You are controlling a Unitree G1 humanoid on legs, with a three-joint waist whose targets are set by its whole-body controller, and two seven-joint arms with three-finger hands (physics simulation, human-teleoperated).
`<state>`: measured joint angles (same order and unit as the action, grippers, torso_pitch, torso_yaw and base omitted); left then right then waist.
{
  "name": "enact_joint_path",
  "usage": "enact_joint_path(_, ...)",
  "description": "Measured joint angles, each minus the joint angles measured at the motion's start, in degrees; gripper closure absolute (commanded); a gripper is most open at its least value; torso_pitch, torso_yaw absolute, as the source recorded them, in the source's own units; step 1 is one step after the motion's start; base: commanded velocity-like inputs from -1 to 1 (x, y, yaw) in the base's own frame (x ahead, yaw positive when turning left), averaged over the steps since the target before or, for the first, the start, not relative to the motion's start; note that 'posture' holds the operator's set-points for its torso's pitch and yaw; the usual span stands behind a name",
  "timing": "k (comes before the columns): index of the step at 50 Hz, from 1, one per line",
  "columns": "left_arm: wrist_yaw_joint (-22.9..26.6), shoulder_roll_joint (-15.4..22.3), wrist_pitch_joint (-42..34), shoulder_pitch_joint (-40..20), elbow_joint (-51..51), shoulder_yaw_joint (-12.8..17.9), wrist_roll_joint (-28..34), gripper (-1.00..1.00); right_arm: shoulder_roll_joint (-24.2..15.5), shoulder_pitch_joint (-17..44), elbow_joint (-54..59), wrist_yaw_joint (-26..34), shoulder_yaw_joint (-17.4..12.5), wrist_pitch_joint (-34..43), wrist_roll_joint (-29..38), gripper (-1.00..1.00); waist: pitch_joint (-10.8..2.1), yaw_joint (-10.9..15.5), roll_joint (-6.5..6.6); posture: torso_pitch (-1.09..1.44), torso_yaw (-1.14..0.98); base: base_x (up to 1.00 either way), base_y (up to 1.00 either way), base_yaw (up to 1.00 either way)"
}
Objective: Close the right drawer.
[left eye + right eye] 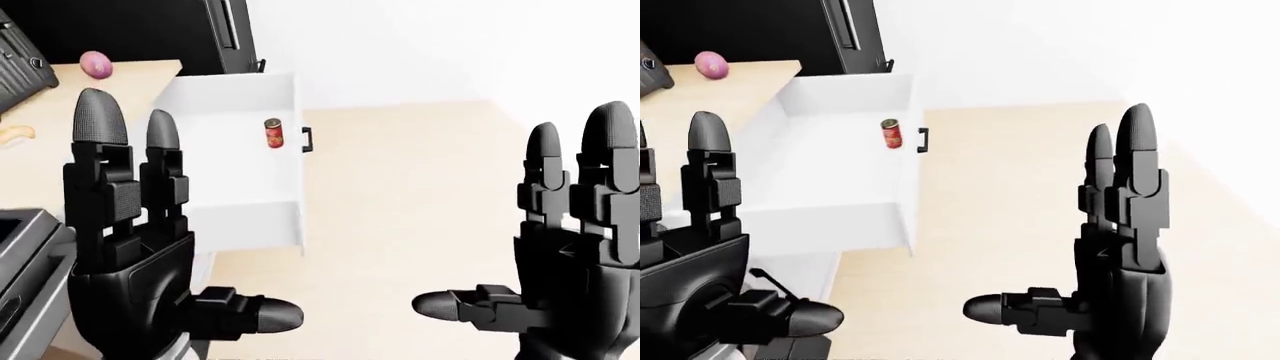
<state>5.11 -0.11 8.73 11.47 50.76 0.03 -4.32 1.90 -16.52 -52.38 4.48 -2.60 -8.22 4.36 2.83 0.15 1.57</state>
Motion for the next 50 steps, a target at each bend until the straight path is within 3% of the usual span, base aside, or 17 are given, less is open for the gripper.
enact_joint_path(8,0.26,-0.04,0.93,-0.12,0.62,-0.18,0.02,-1.00,-0.07,0.19,-1.19,-0.15,0.11,-0.84,-0.10,-1.00,0.21,-0.61,-4.84,0.00,0.00,0.00,0.34,0.00)
enact_joint_path(10,0.52,-0.30,0.92,0.18,-0.13,-0.84,0.07,-1.00,-0.27,0.01,-0.39,-0.30,-0.43,-0.69,-0.16,-1.00,0.49,-1.28,-3.66,0.00,0.00,0.00,0.34,0.00)
enact_joint_path(12,0.67,-0.19,0.50,0.30,-0.57,-0.88,0.14,-1.00,-0.18,-0.34,0.23,-0.40,-0.53,-0.24,-0.22,-1.00,-0.22,-1.10,-4.21,0.00,0.00,0.00,0.34,0.00)
enact_joint_path(14,0.58,-0.19,0.41,0.08,-0.13,-0.64,0.15,-1.00,-0.22,-0.11,-0.08,-0.42,-0.41,-0.11,-0.22,-1.00,-0.56,-0.89,-3.68,0.00,0.00,0.00,0.33,0.00)
enact_joint_path(18,0.59,-0.25,0.91,-0.20,0.83,-0.91,0.09,-1.00,-0.27,-0.01,-0.64,-0.49,-0.56,-0.87,-0.28,-1.00,0.40,-1.17,-0.10,0.00,0.00,0.00,0.33,0.00)
enact_joint_path(20,0.59,-0.22,1.02,-0.22,0.82,-0.86,0.09,-1.00,-0.28,0.00,-0.40,-0.50,-0.57,-1.10,-0.33,-1.00,-0.15,-0.98,2.56,0.00,0.00,0.00,0.33,0.00)
enact_joint_path(23,0.21,0.10,0.67,0.16,-0.36,0.13,0.00,-1.00,0.12,-0.18,1.19,-0.02,0.40,-1.20,-0.25,-1.00,0.04,0.13,1.86,0.00,0.00,0.00,0.33,0.00)
enact_joint_path(29,0.29,0.02,0.71,-0.10,0.30,-0.40,-0.01,-1.00,0.00,-0.32,0.81,0.09,-0.75,-1.68,-1.41,-1.00,-0.31,-0.05,-0.87,0.00,0.00,0.00,0.08,0.00)
enact_joint_path(36,0.04,0.05,0.94,0.17,-0.20,0.06,-0.07,-1.00,0.29,-0.03,-0.15,0.26,-0.44,-2.07,-1.77,-1.00,-0.09,0.99,-2.64,0.00,0.00,0.00,0.00,0.00)
enact_joint_path(38,0.05,0.06,0.90,0.15,-0.18,0.01,-0.07,-1.00,0.33,0.06,-0.11,0.14,-0.58,-1.75,-1.60,-1.00,-0.05,1.37,-3.60,0.00,0.00,0.00,0.00,0.00)
enact_joint_path(40,0.11,0.06,0.99,0.12,0.05,-0.12,-0.08,-1.00,0.35,0.11,-0.09,-0.04,-0.83,-1.66,-1.47,-1.00,-0.52,1.71,-5.45,0.00,0.00,0.00,0.00,0.00)
enact_joint_path(42,0.34,-0.20,1.11,0.29,-0.54,-0.64,-0.05,-1.00,0.18,-0.02,0.52,-0.26,-1.37,-1.69,-1.40,-1.00,-0.29,1.32,-4.39,0.00,0.00,0.00,0.00,0.00)
enact_joint_path(46,0.48,-0.08,0.76,0.15,-0.49,-0.64,0.04,-1.00,0.25,-0.02,0.52,-0.64,-1.24,-1.47,-0.61,-1.00,-1.05,0.56,-2.37,0.00,0.00,0.00,0.00,0.00)
enact_joint_path(50,0.51,-0.09,1.02,-0.02,0.12,-0.71,0.08,-1.00,0.26,0.05,0.35,-0.90,-1.22,-1.84,0.08,-1.00,-1.58,0.16,-1.71,0.00,0.00,0.00,0.00,0.00)
